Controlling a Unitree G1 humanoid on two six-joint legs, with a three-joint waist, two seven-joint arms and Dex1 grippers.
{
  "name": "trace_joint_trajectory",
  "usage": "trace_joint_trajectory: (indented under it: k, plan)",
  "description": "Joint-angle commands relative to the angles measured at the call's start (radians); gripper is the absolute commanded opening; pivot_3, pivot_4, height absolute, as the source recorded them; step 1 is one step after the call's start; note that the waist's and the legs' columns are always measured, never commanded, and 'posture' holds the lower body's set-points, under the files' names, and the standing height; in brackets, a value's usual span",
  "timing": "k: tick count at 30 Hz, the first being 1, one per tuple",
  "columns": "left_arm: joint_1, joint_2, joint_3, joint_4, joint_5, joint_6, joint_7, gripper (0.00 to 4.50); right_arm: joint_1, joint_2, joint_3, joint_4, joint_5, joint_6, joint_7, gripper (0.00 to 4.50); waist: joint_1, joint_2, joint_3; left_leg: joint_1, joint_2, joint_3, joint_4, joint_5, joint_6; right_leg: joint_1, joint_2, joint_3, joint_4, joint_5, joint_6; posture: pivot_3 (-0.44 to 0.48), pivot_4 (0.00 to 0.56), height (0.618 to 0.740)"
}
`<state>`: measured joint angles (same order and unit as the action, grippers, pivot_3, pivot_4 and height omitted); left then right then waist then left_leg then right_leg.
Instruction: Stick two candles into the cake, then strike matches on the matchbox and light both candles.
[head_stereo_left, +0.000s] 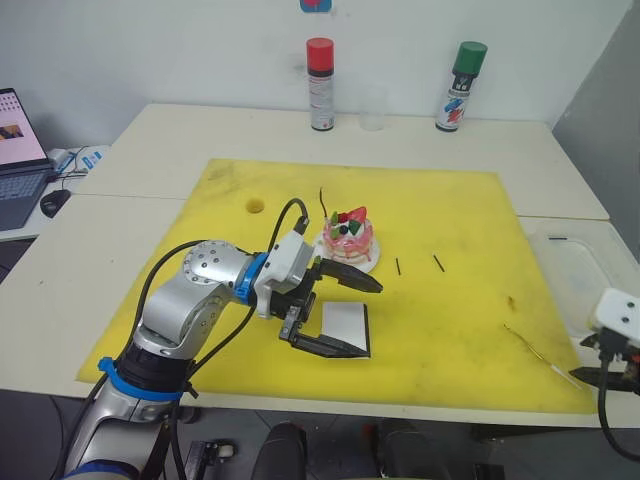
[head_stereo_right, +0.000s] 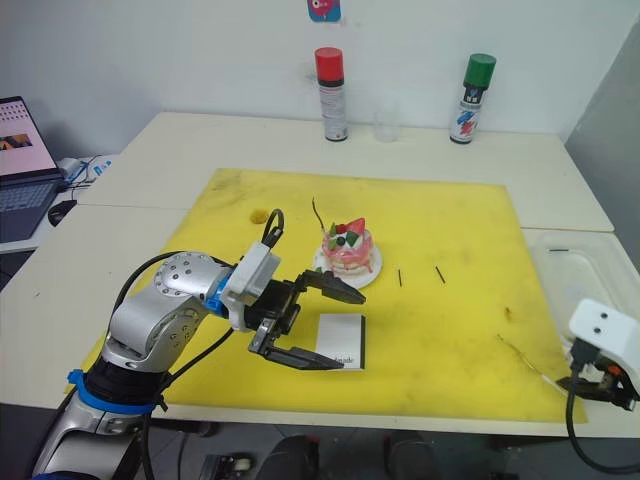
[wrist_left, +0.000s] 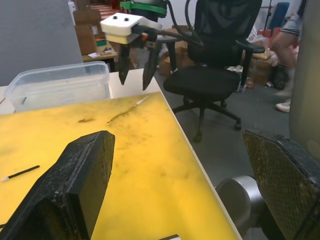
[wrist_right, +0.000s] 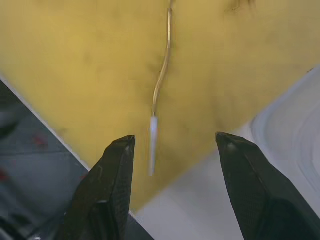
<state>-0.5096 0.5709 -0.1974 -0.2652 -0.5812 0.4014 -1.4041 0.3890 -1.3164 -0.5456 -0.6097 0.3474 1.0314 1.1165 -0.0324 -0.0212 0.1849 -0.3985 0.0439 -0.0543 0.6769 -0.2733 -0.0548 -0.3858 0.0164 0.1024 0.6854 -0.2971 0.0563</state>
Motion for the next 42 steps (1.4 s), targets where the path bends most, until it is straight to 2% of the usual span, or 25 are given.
trace_joint_trajectory:
  k: [1, 8, 19, 22, 28, 33, 37, 40, 42]
  plan:
    - [0.009, -0.006, -0.003, -0.038, -0.001, -0.017, 0.014, 4.50, -0.074, -0.024, 0.089, 0.015, 0.024, 0.069, -0.042, 2.65, 0.001, 0.000, 0.000, -0.001, 0.000, 0.000, 0.000, 0.000, 0.000, 0.000, 0.000, -0.001, -0.001, 0.000, 0.000, 0.000, 0.150, 0.724]
    - [0.033, -0.003, 0.005, -0.066, -0.014, -0.003, 0.043, 4.50, -0.111, -0.034, 0.214, 0.081, -0.017, 0.038, -0.092, 2.65, 0.004, 0.000, 0.000, -0.003, -0.001, 0.000, -0.001, 0.000, 0.000, 0.000, -0.002, 0.000, -0.005, 0.000, 0.000, 0.000, 0.150, 0.724]
    - [0.051, 0.002, 0.011, -0.082, -0.023, 0.004, 0.062, 4.50, -0.106, -0.018, 0.260, 0.137, -0.021, 0.016, -0.104, 2.65, 0.003, 0.000, 0.000, -0.002, 0.000, 0.000, 0.000, 0.000, 0.000, 0.000, -0.001, 0.000, -0.004, 0.001, 0.001, 0.000, 0.150, 0.724]
    - [0.052, 0.006, 0.012, -0.078, -0.026, 0.005, 0.063, 4.50, -0.133, -0.004, 0.271, 0.144, 0.001, 0.042, -0.106, 2.03, 0.003, 0.000, 0.000, -0.002, 0.000, 0.000, 0.000, 0.000, 0.000, 0.000, -0.001, 0.000, -0.004, 0.001, 0.001, 0.000, 0.150, 0.724]
    - [0.054, 0.010, 0.009, -0.071, -0.022, -0.002, 0.061, 4.50, -0.177, -0.006, 0.294, 0.145, 0.036, 0.087, -0.086, 0.05, 0.003, 0.000, 0.000, -0.002, 0.000, 0.000, 0.000, 0.000, 0.000, 0.000, -0.001, -0.001, -0.004, 0.001, 0.001, 0.000, 0.150, 0.724]
    - [0.059, 0.015, 0.016, -0.064, -0.019, -0.004, 0.062, 4.50, -0.217, -0.042, 0.252, 0.162, 0.091, 0.124, -0.033, 0.01, 0.003, 0.000, 0.000, -0.002, 0.000, 0.000, 0.000, 0.000, 0.000, 0.000, -0.001, -0.001, -0.004, 0.001, 0.001, 0.000, 0.150, 0.724]
    - [0.051, 0.027, 0.049, -0.043, -0.015, -0.013, 0.079, 4.50, -0.360, -0.027, 0.208, 0.171, 0.181, 0.167, -0.016, 0.01, 0.000, 0.001, 0.001, -0.002, 0.000, 0.001, 0.000, 0.000, 0.000, 0.000, -0.001, 0.000, -0.004, 0.001, 0.001, 0.000, 0.150, 0.724]
    - [0.033, 0.037, 0.101, -0.027, -0.024, 0.013, 0.129, 4.50, -0.538, 0.074, 0.201, 0.132, 0.262, 0.160, -0.071, 0.01, -0.004, 0.002, 0.001, -0.001, 0.000, 0.001, 0.000, 0.000, 0.000, -0.001, -0.001, 0.000, -0.004, 0.002, 0.001, 0.000, 0.150, 0.724]
    - [0.022, 0.056, 0.141, -0.026, -0.033, 0.054, 0.178, 4.50, -0.685, 0.245, 0.218, 0.078, 0.313, 0.176, -0.194, 0.01, -0.008, 0.000, 0.002, -0.001, 0.001, 0.000, 0.000, 0.000, 0.000, -0.001, 0.000, -0.001, -0.004, 0.002, 0.001, 0.000, 0.150, 0.724]
